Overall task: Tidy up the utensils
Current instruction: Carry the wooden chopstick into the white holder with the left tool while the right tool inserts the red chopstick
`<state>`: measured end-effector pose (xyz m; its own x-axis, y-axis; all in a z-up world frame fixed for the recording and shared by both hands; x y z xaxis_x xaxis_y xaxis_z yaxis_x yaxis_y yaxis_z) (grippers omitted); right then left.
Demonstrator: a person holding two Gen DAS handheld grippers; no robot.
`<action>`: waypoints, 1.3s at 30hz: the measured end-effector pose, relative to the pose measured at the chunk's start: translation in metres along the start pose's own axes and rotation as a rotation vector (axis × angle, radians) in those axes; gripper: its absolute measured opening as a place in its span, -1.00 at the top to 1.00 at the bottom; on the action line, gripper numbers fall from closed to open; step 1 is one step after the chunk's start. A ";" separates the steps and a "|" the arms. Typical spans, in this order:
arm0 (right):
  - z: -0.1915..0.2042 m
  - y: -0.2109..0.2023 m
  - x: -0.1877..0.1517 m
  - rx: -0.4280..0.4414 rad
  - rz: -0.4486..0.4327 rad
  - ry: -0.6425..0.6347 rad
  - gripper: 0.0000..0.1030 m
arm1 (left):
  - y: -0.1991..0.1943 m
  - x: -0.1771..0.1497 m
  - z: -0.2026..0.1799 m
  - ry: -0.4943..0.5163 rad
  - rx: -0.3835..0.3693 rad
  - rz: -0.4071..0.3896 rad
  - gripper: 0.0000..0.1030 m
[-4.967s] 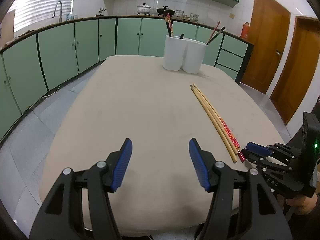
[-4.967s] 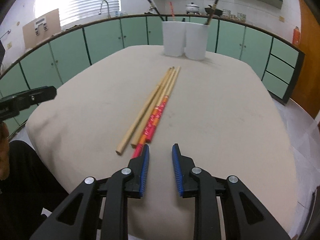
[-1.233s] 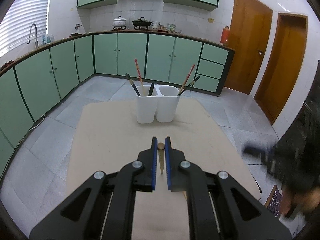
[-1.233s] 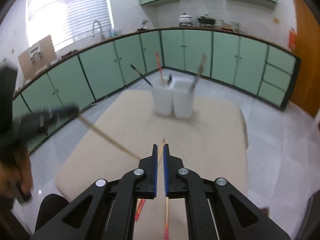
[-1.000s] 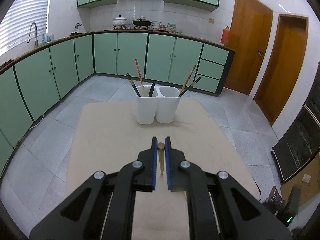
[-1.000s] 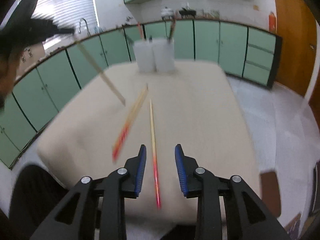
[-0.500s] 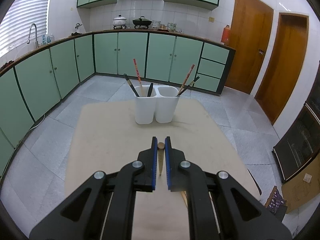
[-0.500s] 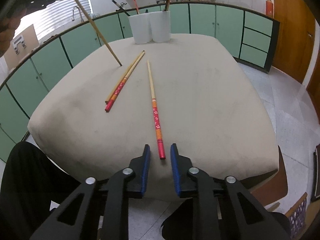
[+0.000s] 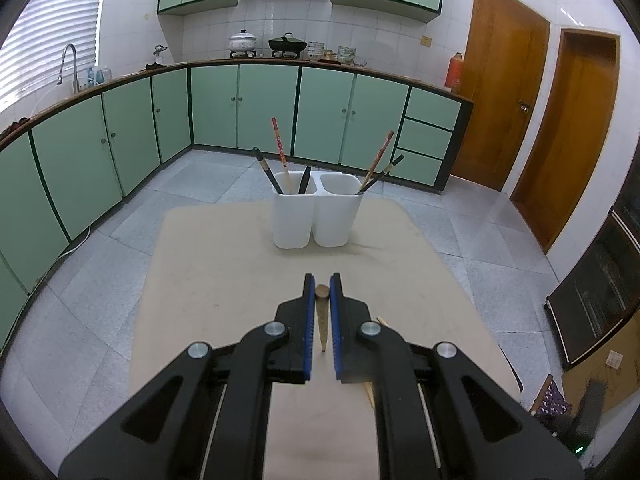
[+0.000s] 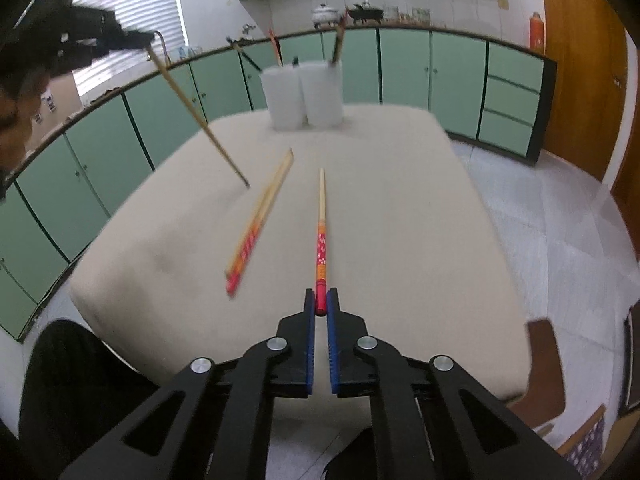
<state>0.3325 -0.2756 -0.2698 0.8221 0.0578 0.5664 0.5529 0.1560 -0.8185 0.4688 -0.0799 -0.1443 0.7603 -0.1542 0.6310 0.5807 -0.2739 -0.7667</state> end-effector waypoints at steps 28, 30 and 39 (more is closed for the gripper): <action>0.028 -0.025 0.231 0.031 0.130 -0.229 0.89 | 0.015 0.035 0.007 0.016 -0.016 0.049 0.88; 0.028 -0.023 0.242 0.028 0.146 -0.232 0.89 | 0.016 0.040 0.006 0.015 -0.025 0.053 0.88; 0.031 -0.029 0.273 0.027 0.166 -0.234 0.89 | 0.010 0.083 0.006 0.027 -0.012 0.016 0.88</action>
Point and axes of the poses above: each gripper's, at about its wrist camera, not at the fingertips, and y roughly the way its jaws point, z to its left, x to its top, the point moved 10 cm from there along y, roughly the way its jaws point, and after that the axes turned 12 degrees about z, right-handed, at the moved point
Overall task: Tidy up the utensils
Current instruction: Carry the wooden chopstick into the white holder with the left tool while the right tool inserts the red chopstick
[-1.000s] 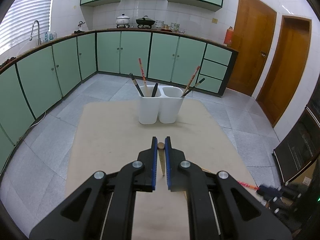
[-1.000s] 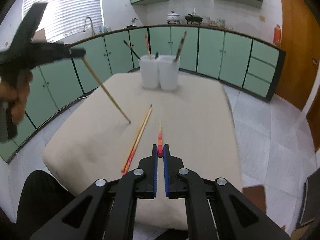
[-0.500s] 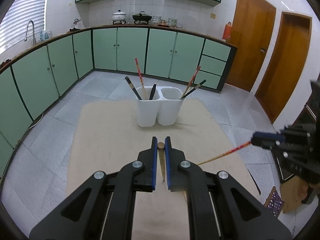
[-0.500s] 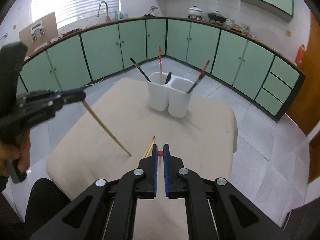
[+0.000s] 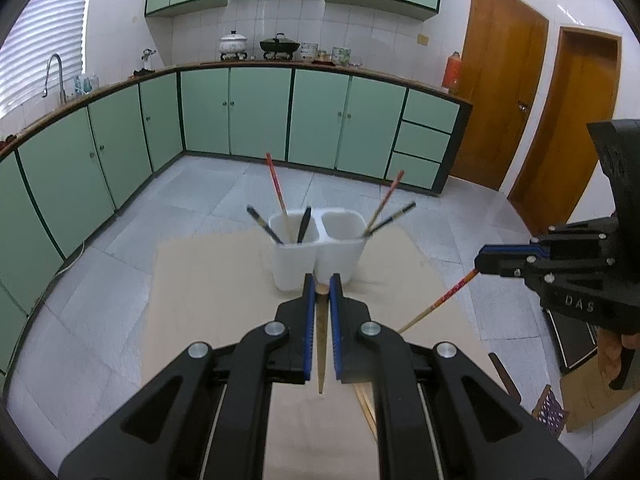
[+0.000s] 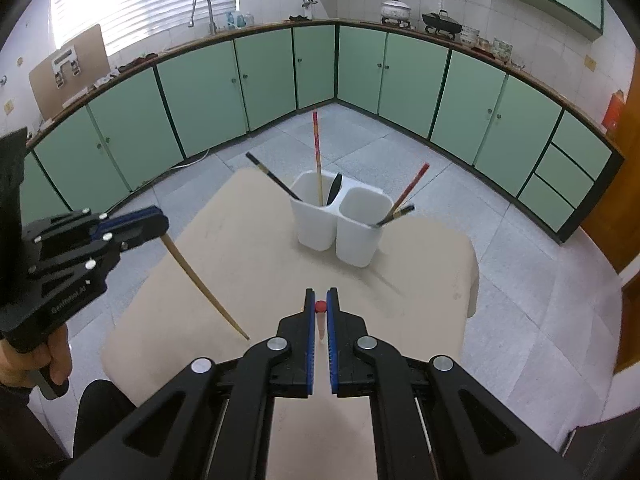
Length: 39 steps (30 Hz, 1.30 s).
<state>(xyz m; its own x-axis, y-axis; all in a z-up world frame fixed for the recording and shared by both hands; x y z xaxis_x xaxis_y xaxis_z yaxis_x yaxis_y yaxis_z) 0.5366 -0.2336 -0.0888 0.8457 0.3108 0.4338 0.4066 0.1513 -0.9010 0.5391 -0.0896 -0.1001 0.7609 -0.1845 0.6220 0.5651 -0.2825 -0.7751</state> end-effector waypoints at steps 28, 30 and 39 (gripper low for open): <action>-0.038 -0.050 0.166 -0.068 -0.112 0.050 0.89 | -0.003 0.198 0.001 -0.001 0.103 -0.231 0.88; -0.046 -0.029 0.170 -0.060 -0.095 0.067 0.89 | 0.015 0.201 0.003 0.006 0.115 -0.222 0.88; -0.065 0.067 0.148 -0.014 0.038 0.112 0.89 | 0.095 0.170 0.024 -0.005 0.120 -0.105 0.85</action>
Point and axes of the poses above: each gripper's, at about its wrist camera, not at the fingertips, and y roughly the way its jaws point, z to its left, x to its top, the point moved 10 cm from there along y, roughly the way its jaws point, and after that the axes turned 12 degrees about z, right-handed, at the moved point
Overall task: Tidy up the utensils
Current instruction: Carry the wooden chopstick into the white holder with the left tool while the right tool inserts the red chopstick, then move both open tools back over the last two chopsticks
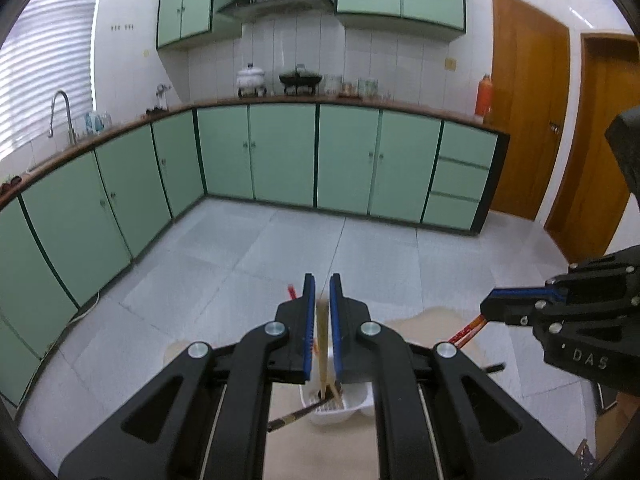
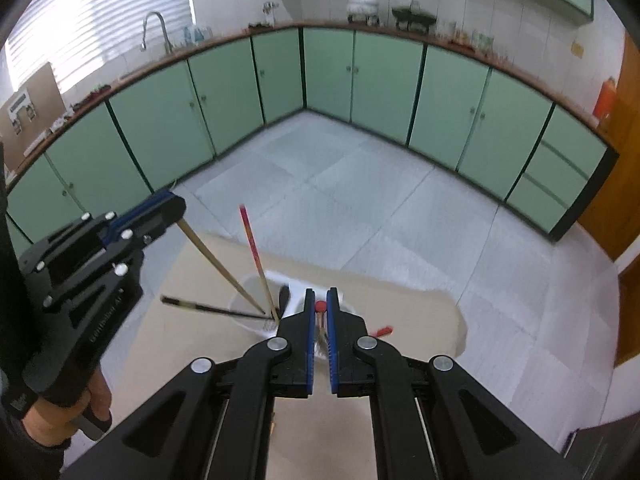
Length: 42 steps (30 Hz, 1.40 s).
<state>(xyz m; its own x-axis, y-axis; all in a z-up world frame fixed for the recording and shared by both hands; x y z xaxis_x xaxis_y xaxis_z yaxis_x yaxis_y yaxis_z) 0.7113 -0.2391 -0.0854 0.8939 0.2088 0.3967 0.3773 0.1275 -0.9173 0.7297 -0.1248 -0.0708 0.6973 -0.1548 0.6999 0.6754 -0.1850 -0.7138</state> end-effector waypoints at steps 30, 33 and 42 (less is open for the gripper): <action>0.109 0.055 -0.392 -0.017 -0.330 0.011 0.37 | -0.142 -0.326 0.044 -0.139 0.081 -0.083 -0.36; 0.118 0.077 -0.413 0.013 -0.286 0.053 0.37 | -0.140 -0.360 0.038 -0.155 0.089 -0.078 -0.36; 0.122 0.098 -0.413 -0.002 -0.244 0.035 0.40 | -0.132 -0.400 0.038 -0.212 0.061 -0.025 -0.36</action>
Point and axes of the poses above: each gripper's, at about its wrist camera, not at the fingertips, and y roughly the way its jaws point, z to its left, x to its top, the point moved 10 cm from there along y, roughly the way its jaws point, and after that the axes turned 12 degrees about z, right-handed, at the moved point
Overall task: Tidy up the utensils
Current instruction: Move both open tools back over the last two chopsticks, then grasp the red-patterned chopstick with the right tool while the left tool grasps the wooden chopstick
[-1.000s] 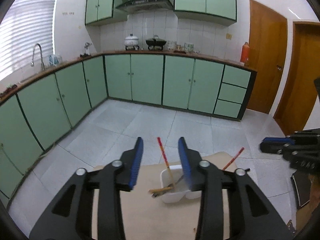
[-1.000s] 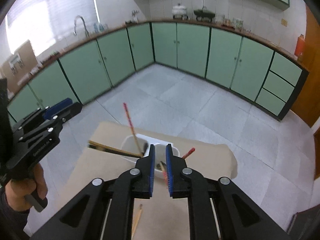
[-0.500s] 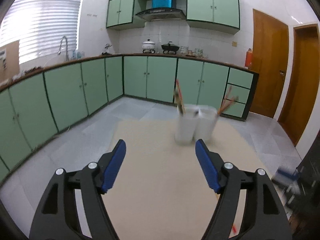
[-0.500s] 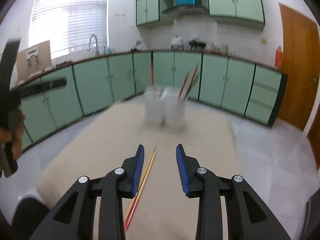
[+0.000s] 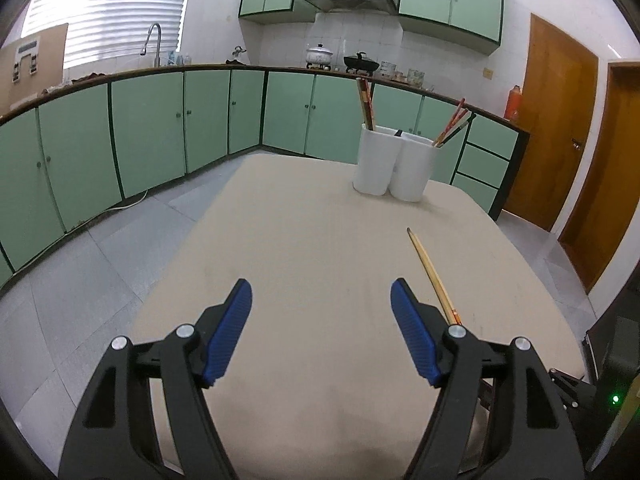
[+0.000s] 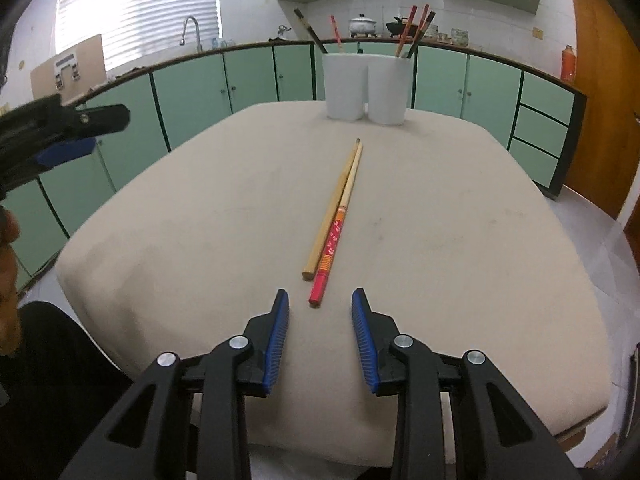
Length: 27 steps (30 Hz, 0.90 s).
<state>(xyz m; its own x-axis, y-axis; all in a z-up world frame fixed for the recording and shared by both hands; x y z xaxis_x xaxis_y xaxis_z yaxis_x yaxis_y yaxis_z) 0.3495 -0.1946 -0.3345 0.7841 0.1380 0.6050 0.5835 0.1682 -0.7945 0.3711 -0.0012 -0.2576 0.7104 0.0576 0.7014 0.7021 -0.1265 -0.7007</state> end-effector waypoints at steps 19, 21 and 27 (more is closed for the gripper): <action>-0.098 0.005 0.005 -0.060 -0.002 0.174 0.89 | 0.054 -0.040 -0.104 0.160 -0.096 0.092 -0.35; -0.100 0.005 0.006 -0.056 -0.002 0.164 0.89 | 0.063 -0.047 -0.115 0.180 -0.093 0.104 -0.35; -0.101 0.001 0.004 -0.039 -0.011 0.170 0.85 | 0.094 -0.064 -0.124 0.182 -0.065 0.152 -0.21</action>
<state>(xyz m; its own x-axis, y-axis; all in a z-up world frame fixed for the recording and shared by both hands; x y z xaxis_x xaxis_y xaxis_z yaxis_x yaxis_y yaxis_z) 0.3749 -0.2929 -0.3379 0.8004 -0.0317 0.5986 0.5972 0.1300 -0.7915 0.3859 -0.1396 -0.3520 0.7829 -0.1459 0.6048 0.5793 -0.1835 -0.7941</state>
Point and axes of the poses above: each gripper's, at about its wrist camera, not at the fingertips, and y roughly the way its jaws point, z to its left, x to its top, the point moved 10 cm from there along y, roughly the way its jaws point, and after that the axes turned 12 degrees about z, right-handed, at the moved point
